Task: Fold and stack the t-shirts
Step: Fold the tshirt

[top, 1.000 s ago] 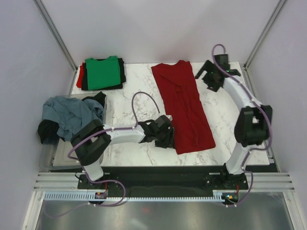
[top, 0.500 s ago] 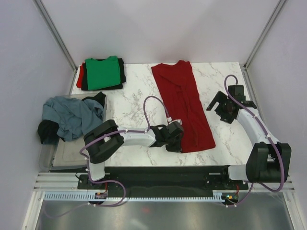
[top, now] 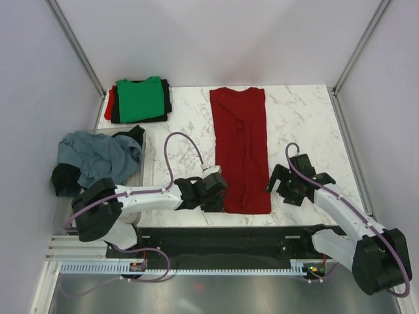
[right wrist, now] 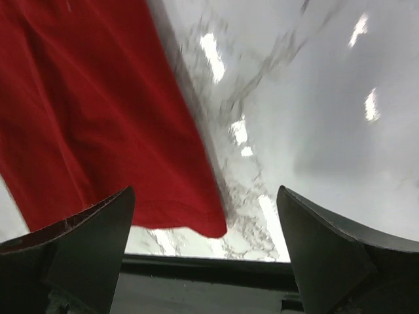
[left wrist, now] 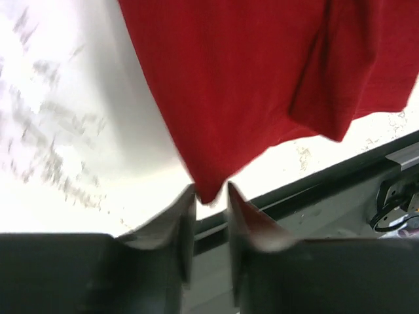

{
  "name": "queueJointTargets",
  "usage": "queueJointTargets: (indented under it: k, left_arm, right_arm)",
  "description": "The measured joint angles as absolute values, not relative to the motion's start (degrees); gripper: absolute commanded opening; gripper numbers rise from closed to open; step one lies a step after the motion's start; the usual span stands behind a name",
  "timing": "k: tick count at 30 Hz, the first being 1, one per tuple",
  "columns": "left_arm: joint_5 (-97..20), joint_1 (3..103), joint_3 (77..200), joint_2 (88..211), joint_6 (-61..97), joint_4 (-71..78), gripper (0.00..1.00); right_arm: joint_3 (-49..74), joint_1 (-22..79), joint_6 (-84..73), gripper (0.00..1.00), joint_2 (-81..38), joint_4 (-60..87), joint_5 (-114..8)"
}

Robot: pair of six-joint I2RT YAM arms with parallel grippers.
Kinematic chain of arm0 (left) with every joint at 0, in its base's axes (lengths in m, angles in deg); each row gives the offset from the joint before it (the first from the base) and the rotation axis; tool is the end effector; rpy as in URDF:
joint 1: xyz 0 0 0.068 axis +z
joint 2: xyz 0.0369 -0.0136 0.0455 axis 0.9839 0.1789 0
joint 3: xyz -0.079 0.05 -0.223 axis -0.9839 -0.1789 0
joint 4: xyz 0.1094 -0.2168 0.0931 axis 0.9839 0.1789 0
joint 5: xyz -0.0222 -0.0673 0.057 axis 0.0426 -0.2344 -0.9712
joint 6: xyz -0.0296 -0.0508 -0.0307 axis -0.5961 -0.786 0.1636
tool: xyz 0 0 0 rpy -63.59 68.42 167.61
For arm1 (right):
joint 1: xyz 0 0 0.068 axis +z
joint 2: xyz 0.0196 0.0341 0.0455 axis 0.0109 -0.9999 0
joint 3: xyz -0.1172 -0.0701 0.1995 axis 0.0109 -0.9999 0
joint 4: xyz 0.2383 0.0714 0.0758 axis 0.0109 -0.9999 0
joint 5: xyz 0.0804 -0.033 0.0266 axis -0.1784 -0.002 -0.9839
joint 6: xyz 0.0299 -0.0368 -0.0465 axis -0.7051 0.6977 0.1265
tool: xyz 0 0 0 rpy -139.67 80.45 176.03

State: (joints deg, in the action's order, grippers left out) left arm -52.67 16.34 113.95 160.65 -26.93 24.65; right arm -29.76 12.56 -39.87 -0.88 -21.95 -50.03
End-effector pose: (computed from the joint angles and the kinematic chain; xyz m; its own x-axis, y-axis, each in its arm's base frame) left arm 0.1400 -0.2666 0.1327 -0.9292 0.0017 -0.3695 0.1602 0.9030 -0.3987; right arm 0.2005 0.0518 0.1456 -0.8296 0.4760 -0.2919 0.3660 0.8584 0.3594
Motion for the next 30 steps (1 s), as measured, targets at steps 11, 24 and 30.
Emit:
queueJointTargets:
  k: [11,24,30]
  left_arm:
    - [-54.0,15.9,107.9,152.0,-29.9,28.5,0.78]
    - [-59.0,15.9,109.3,156.2,-29.9,27.8,0.65]
    - [-60.1,15.9,109.6,159.9,-29.9,24.9,0.56]
  right_arm:
    - [-38.9,24.4,-49.8,0.85,6.5,-21.1,-50.0]
    - [-40.6,24.8,-51.2,0.52,5.0,-15.8,-49.9]
    - [-40.9,24.8,-50.6,0.34,4.1,-15.1,-49.7]
